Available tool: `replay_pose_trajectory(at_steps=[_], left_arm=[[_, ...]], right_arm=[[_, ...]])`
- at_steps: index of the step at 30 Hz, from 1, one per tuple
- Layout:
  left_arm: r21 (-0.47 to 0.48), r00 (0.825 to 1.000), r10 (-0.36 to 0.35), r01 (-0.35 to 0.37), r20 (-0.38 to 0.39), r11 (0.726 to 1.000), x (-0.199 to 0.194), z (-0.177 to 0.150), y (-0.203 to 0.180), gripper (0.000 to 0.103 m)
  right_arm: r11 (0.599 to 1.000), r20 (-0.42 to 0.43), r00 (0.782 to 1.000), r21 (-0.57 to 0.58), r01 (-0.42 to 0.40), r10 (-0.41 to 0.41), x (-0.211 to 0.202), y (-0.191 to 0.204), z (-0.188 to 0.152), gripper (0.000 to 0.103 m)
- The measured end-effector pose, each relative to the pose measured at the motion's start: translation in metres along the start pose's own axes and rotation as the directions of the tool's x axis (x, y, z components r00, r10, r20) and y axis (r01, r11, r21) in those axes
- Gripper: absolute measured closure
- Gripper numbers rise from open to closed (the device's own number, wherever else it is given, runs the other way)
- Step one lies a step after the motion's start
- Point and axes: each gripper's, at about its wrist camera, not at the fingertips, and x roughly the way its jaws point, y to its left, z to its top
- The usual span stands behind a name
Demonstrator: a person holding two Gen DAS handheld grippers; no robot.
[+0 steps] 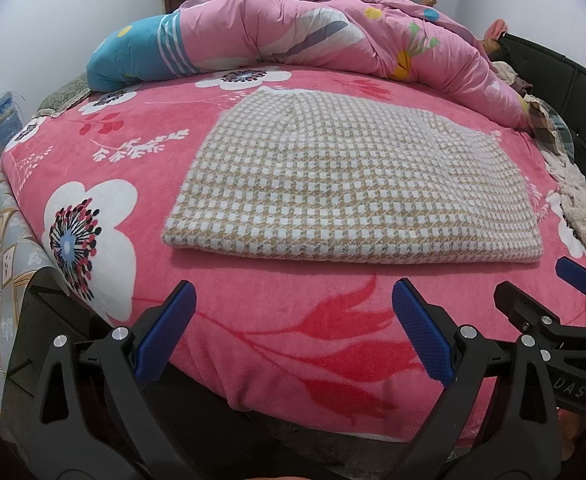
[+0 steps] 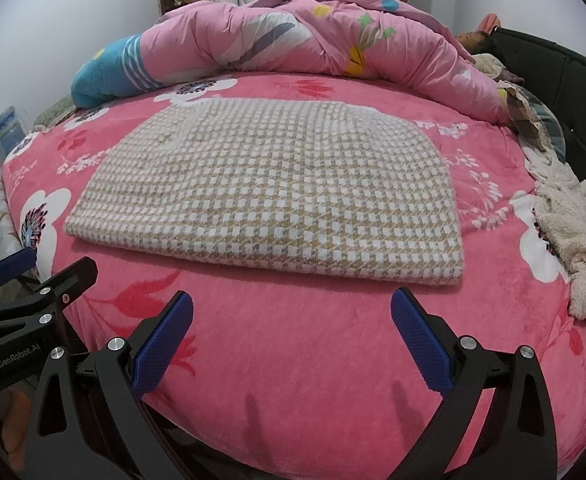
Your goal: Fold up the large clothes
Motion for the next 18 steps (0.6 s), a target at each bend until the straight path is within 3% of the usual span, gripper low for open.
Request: replay_pose_trajectory(at_steps=[18], left_arm=[[-0.005, 1.0, 0.009, -0.009, 0.003, 1.0, 0.0002, 0.0036, 0.0029, 0.008]], right_arm=[[1.0, -0.001, 1.0, -0.005, -0.004, 0.004, 0.0017, 0.0021, 0.0001, 0.007]])
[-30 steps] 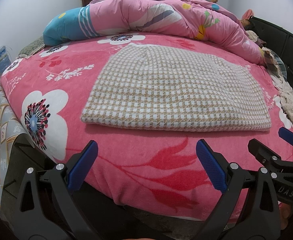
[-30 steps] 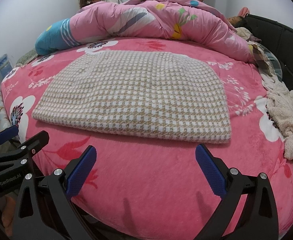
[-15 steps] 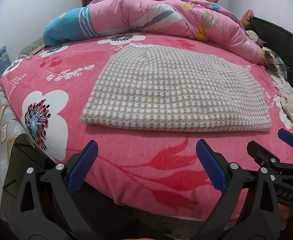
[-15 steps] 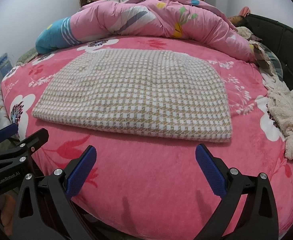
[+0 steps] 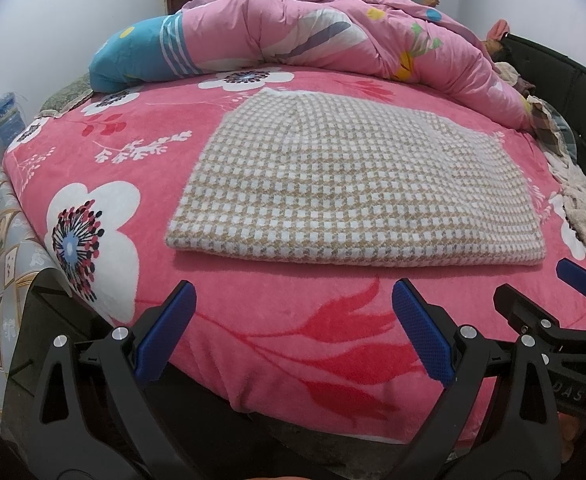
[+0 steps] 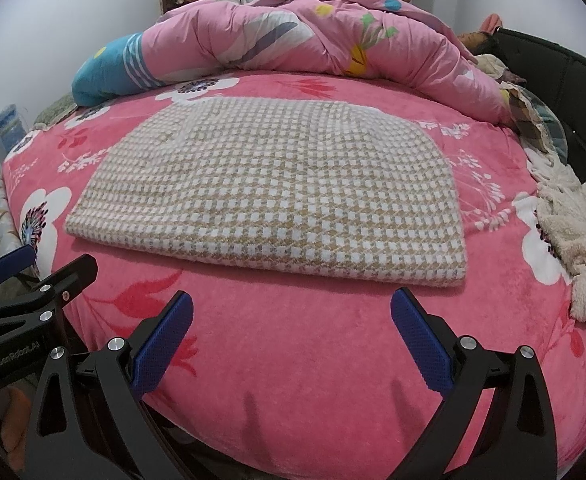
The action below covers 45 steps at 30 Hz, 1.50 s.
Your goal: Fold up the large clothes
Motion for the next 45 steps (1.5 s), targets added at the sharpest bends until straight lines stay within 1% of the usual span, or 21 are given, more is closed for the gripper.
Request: replay_pose_trajectory(at_steps=[15, 45], left_arm=[[0.002, 1.0, 0.013, -0.013, 0.003, 1.0, -0.0005, 0.0011, -0.0002, 0.008], [0.0, 1.0, 0.013, -0.013, 0.003, 1.0, -0.0004, 0.0001, -0.0009, 0.008]], right_arm=[[1.0, -0.002, 1.0, -0.001, -0.001, 0.001, 0.0005, 0.0006, 0.001, 0.007], [1.0, -0.003, 1.0, -0.004, -0.003, 0.003, 0.0006, 0.0002, 0.0013, 0.007]])
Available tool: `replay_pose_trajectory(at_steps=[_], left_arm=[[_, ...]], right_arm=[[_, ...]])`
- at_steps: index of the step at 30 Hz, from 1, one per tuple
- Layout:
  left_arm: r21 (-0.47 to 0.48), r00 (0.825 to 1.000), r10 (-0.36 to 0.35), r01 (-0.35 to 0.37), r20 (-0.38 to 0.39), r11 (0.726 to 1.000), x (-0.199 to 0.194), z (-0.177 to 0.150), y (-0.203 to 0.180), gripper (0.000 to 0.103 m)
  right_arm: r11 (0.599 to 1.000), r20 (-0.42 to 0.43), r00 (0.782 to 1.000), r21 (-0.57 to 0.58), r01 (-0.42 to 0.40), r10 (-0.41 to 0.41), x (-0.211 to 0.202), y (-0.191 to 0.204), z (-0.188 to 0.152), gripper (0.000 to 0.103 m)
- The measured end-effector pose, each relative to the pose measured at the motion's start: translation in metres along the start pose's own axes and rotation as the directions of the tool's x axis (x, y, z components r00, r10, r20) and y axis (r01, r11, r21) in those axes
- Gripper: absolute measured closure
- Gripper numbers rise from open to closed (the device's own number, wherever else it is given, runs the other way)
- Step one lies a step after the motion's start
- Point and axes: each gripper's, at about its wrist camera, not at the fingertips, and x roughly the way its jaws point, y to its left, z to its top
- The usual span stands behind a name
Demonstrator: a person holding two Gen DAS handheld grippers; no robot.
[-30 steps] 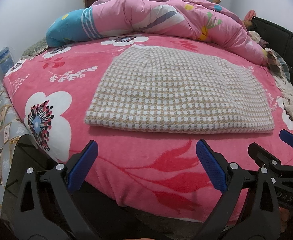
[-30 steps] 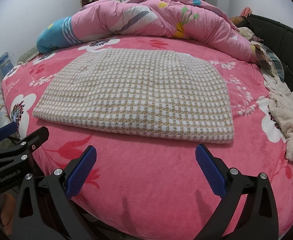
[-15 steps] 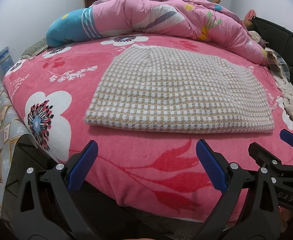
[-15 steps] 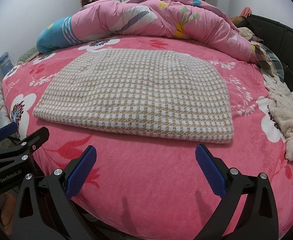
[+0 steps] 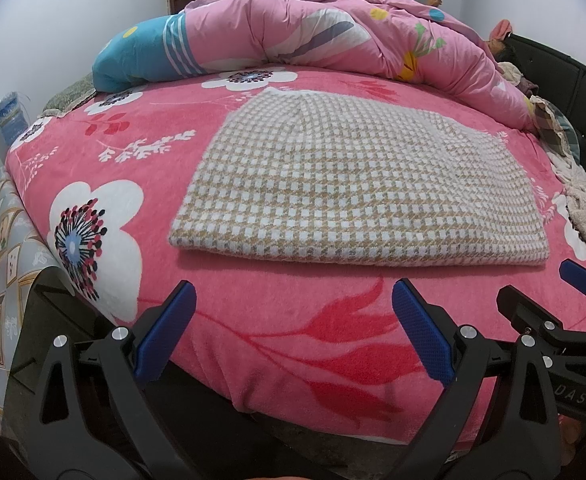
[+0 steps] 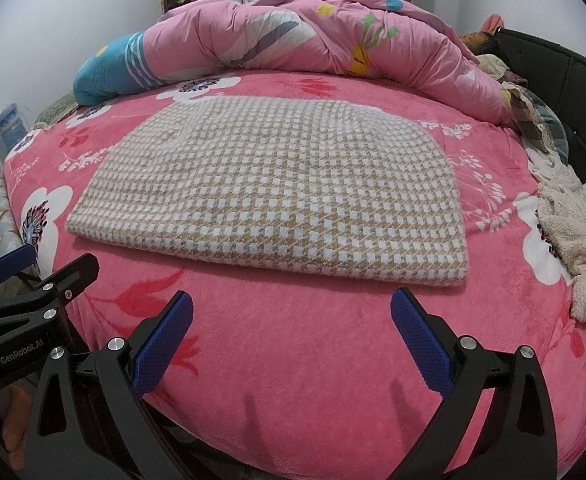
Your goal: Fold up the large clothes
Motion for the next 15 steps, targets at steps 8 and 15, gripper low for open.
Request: replay_pose_trajectory(at_steps=[8, 15], left_arm=[[0.0, 1.0, -0.002, 0.002, -0.001, 1.0, 0.0, 0.0001, 0.0, 0.008], [0.001, 1.0, 0.0, 0.0, 0.001, 1.0, -0.0001, -0.0008, -0.0007, 0.008]], right_arm=[[1.0, 0.001, 1.0, 0.0, -0.001, 0.001, -0.0007, -0.0003, -0.0005, 0.007], [1.0, 0.0, 1.0, -0.003, -0.004, 0.004, 0.0, -0.0017, 0.0001, 0.007]])
